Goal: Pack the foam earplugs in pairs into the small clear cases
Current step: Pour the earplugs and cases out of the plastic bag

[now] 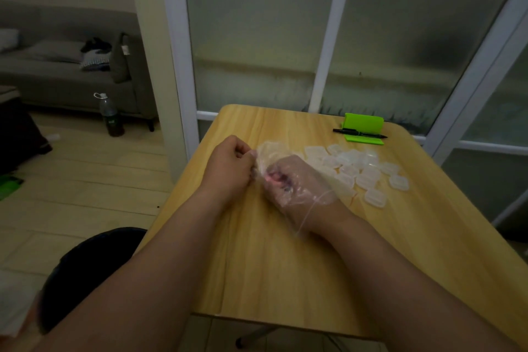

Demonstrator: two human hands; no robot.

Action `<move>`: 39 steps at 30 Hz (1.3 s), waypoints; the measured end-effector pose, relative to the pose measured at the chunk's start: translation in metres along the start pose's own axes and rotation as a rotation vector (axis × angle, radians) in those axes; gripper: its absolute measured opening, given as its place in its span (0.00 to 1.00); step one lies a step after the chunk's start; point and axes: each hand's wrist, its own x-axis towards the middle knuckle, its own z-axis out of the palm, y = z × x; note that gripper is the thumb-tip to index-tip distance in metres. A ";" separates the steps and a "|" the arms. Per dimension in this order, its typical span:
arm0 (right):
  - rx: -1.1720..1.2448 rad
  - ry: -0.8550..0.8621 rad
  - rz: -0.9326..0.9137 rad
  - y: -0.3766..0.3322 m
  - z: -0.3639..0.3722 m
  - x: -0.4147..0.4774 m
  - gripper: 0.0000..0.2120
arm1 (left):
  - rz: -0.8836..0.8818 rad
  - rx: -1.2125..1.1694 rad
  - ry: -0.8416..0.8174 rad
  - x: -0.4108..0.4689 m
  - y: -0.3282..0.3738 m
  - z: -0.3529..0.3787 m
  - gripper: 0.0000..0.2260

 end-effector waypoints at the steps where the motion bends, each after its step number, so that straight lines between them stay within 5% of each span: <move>1: 0.002 -0.006 0.030 0.000 0.000 0.002 0.06 | -0.012 -0.007 0.029 0.001 -0.002 -0.001 0.05; 9: -0.167 -0.236 -0.116 -0.006 -0.008 0.038 0.12 | -0.074 0.000 0.155 0.014 -0.009 -0.004 0.04; 14: -0.104 -0.120 -0.110 0.008 -0.004 0.037 0.08 | -0.053 0.119 0.213 0.019 -0.014 -0.005 0.04; 18: -0.238 -0.275 -0.154 0.006 -0.009 0.034 0.31 | -0.043 0.238 0.237 0.020 -0.019 -0.006 0.04; 25: -0.287 -0.362 -0.120 -0.001 -0.006 0.045 0.18 | -0.033 0.280 0.219 0.015 -0.018 -0.003 0.02; 32: -0.183 -0.207 -0.241 0.007 -0.009 0.037 0.08 | -0.057 0.312 0.234 0.016 -0.021 -0.008 0.02; 36: -0.317 -0.300 -0.301 0.009 -0.017 0.029 0.18 | -0.084 0.342 0.269 0.016 -0.023 -0.009 0.03; 39: -0.163 -0.301 -0.245 0.016 -0.016 0.023 0.21 | -0.112 0.355 0.292 0.016 -0.023 -0.010 0.02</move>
